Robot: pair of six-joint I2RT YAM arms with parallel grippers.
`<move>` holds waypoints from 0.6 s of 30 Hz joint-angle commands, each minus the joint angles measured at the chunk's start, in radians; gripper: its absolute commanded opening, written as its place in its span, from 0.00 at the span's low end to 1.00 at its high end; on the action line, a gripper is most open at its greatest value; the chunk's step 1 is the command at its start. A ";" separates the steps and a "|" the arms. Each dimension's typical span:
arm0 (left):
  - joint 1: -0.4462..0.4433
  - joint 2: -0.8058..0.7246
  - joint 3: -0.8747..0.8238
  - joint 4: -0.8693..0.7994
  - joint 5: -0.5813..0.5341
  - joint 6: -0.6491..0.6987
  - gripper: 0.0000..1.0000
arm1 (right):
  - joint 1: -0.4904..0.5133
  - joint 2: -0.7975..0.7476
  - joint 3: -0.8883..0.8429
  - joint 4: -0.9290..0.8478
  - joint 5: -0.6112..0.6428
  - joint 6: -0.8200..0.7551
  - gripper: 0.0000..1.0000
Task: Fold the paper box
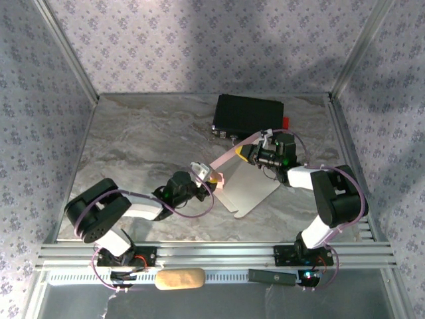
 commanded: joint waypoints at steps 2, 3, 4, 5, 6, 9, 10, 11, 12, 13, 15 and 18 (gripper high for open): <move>-0.020 0.013 0.014 0.089 -0.054 -0.024 0.46 | 0.017 0.026 -0.023 -0.136 0.012 -0.025 0.00; -0.024 0.015 0.011 0.100 -0.064 -0.029 0.46 | 0.017 0.025 -0.021 -0.136 0.014 -0.025 0.00; -0.028 0.019 0.010 0.113 -0.074 -0.033 0.46 | 0.018 0.025 -0.020 -0.137 0.014 -0.024 0.00; -0.033 0.025 0.008 0.127 -0.088 -0.035 0.46 | 0.018 0.025 -0.020 -0.138 0.015 -0.023 0.00; -0.039 0.030 0.008 0.134 -0.101 -0.037 0.46 | 0.018 0.025 -0.022 -0.139 0.016 -0.023 0.00; -0.056 0.047 0.012 0.147 -0.146 -0.044 0.46 | 0.019 0.026 -0.025 -0.136 0.022 -0.017 0.00; -0.060 0.052 0.014 0.151 -0.162 -0.048 0.46 | 0.021 0.026 -0.026 -0.134 0.024 -0.014 0.00; -0.064 0.061 0.016 0.160 -0.173 -0.050 0.46 | 0.022 0.025 -0.026 -0.133 0.026 -0.012 0.00; -0.067 0.066 0.016 0.164 -0.188 -0.054 0.46 | 0.025 0.026 -0.029 -0.130 0.028 -0.009 0.00; -0.072 0.073 0.016 0.172 -0.208 -0.059 0.46 | 0.026 0.023 -0.034 -0.124 0.034 -0.003 0.00; -0.083 0.085 0.018 0.184 -0.254 -0.063 0.46 | 0.029 0.012 -0.044 -0.116 0.046 0.007 0.00; -0.094 0.107 0.019 0.216 -0.307 -0.071 0.45 | 0.034 -0.006 -0.055 -0.114 0.066 0.015 0.00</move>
